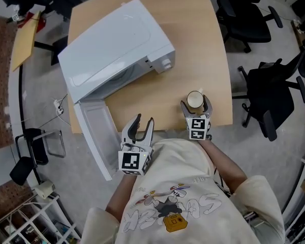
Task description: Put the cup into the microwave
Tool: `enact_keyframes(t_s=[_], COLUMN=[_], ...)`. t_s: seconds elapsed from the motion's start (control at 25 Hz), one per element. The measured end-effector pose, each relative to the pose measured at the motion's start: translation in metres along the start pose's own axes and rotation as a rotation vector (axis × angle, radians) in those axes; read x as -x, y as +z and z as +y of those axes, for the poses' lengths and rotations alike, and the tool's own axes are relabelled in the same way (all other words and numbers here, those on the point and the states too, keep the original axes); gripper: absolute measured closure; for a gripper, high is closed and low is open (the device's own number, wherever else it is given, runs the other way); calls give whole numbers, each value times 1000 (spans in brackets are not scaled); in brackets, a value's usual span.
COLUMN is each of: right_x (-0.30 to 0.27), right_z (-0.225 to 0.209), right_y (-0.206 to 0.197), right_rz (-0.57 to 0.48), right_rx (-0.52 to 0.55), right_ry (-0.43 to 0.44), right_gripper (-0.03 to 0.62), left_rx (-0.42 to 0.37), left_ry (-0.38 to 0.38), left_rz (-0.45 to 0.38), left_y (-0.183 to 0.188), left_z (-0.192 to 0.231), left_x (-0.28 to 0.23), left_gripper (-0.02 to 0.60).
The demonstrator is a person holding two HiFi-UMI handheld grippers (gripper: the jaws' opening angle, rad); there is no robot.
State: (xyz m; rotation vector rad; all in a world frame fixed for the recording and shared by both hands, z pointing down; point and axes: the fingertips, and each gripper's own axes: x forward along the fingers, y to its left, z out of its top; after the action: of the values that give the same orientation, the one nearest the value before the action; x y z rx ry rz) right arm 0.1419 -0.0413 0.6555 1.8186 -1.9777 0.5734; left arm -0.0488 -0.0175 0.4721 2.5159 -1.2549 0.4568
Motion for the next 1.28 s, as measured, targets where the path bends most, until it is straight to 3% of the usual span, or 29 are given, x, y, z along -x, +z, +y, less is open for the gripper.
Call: enact_keyframes(t_s=[0.12, 0.2, 0.32, 0.8, 1.28], right_x=[-4, -5, -5, -8, -38], right_z=[-5, -5, -4, 27, 147], right_y=[0, 3, 4, 28, 83], right_rz=[3, 6, 15, -4, -69], right_rx=[8, 27, 58, 144, 285], right_ry=[-10, 13, 54, 185, 464], right_gripper=[191, 192, 192, 192, 192], left_rx=[-5, 6, 40, 56, 105], left_ry=[46, 99, 123, 162, 297], left_rz=[-1, -4, -9, 3, -32], left_y=[2, 3, 1, -3, -3], left_z=[6, 14, 22, 25, 63], left_x=[2, 5, 8, 11, 47], left_gripper=[438, 575, 575, 575, 575])
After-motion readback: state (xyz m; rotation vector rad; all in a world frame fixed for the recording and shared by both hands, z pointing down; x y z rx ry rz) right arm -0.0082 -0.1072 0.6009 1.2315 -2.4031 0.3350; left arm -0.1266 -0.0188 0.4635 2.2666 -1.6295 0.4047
